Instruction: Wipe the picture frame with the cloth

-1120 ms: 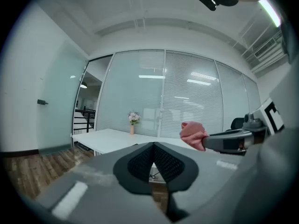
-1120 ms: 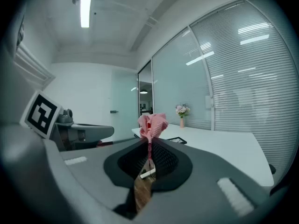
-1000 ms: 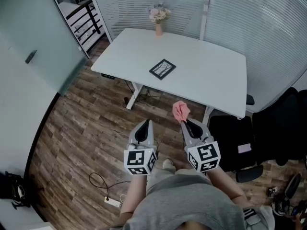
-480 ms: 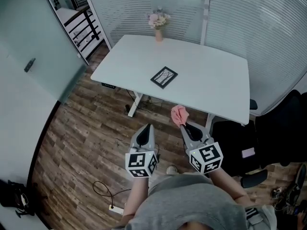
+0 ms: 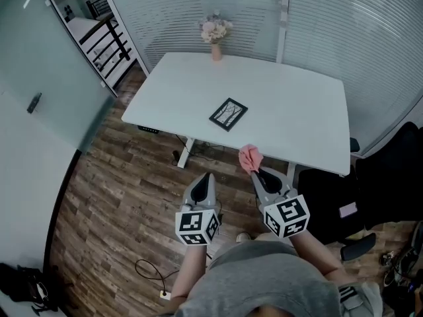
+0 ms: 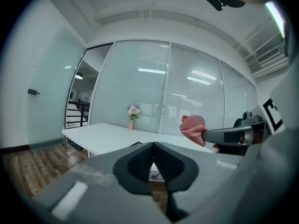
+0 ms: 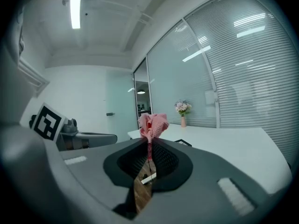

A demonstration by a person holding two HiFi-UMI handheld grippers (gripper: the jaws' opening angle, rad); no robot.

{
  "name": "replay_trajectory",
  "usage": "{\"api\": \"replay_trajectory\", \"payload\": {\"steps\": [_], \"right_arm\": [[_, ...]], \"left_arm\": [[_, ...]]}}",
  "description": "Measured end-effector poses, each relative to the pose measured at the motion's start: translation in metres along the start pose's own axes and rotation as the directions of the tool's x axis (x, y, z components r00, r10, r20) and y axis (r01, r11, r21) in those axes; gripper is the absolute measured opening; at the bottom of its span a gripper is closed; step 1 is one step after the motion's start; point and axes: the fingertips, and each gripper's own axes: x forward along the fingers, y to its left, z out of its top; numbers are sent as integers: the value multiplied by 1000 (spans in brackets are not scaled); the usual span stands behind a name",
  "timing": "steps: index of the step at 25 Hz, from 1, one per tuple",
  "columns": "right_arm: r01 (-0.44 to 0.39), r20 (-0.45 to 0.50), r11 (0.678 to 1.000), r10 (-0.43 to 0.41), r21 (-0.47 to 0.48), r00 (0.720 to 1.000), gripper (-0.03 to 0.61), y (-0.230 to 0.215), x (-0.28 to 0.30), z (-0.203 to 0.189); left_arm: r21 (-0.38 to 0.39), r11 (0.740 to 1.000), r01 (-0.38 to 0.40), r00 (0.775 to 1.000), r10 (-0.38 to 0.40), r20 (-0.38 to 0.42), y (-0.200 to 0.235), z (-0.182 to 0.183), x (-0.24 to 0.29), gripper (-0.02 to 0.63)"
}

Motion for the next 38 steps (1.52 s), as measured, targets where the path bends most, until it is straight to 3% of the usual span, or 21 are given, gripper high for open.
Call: {"api": "replay_trajectory", "payload": {"steps": [13,23,38], "right_arm": [[39,-38,999,-40,-16,998,29,-37,46,1],[39,-44,999,-40,-20,998,29,-80,131,6],[48,-136,996,-59,-78,989,29,-140,254,3]], "left_arm": [[-23,1000,12,999,-13,-47,28,-8,55,0],[-20,1000,19,997,-21,-71,68,-7,124,0],[-44,997,70,983,-77,-164,120,-20,233,0]]}}
